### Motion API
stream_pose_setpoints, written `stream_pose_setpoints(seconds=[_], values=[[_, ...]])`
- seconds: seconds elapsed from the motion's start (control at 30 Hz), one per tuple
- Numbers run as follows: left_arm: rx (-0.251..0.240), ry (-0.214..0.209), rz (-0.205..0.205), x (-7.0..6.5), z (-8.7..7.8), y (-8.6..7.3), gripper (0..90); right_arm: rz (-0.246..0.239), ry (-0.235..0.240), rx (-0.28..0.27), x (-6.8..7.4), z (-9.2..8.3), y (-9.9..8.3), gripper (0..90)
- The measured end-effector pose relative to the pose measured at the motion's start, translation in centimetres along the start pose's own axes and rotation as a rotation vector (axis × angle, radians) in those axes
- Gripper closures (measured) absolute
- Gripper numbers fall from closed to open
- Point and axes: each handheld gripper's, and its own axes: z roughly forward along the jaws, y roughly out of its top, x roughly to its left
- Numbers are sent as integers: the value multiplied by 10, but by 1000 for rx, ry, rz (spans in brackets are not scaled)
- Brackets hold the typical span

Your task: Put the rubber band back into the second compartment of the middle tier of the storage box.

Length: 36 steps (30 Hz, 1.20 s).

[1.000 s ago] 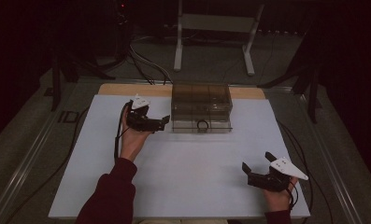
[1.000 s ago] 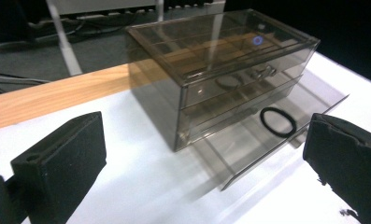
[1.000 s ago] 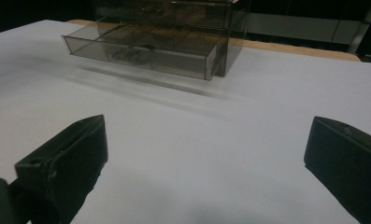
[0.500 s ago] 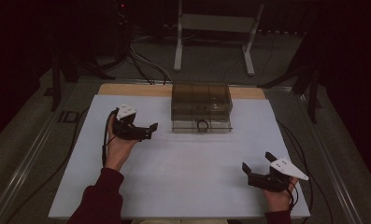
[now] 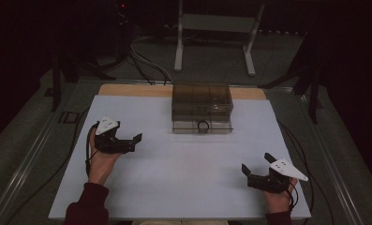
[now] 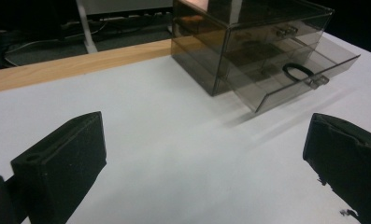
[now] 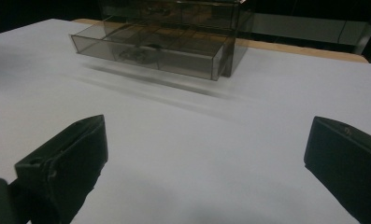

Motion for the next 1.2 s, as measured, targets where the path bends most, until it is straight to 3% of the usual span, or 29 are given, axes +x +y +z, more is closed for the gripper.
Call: stream_pose_setpoints(seconds=[0.2, 0.37, 0.73, 1.0, 1.2], values=[[-1, 34, -8, 7, -15, -18, 2, -10, 9, 3, 3, 1, 0, 0], [-5, 35, -14, 9, -22, -28, 2, -12, 12, 5, 5, 1, 0, 0], [-26, 28, 9, 5, -36, -46, 2, -8, 18, 1, 5, 1, 0, 0], [-68, 53, 39, 1, -53, -61, 2, -14, 31, 4, 6, 2, 0, 0], [-77, 68, 36, 1, -62, -68, 2, -17, 49, 10, 8, 3, 0, 0]])
